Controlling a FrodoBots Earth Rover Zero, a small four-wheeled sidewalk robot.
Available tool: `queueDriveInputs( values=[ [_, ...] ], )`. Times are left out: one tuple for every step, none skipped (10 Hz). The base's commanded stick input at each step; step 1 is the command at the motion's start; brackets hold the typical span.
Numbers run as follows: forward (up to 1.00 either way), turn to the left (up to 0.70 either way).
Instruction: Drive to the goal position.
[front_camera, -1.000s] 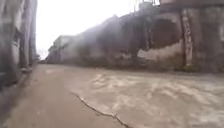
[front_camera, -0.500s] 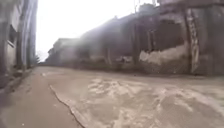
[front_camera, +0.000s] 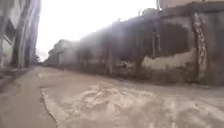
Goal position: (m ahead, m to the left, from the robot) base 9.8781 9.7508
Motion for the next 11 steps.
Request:
queueDriveInputs(
  values=[
    [0.70, 0.00],
    [0.70, 0.00],
    [0.70, 0.00],
    [0.70, 0.02],
    [0.70, 0.03],
    [0.70, 0.06],
    [0.70, 0.35],
    [0.70, 0.35],
    [0.70, 0.35],
    [0.70, 0.12],
    [0.70, 0.00]
  ],
)
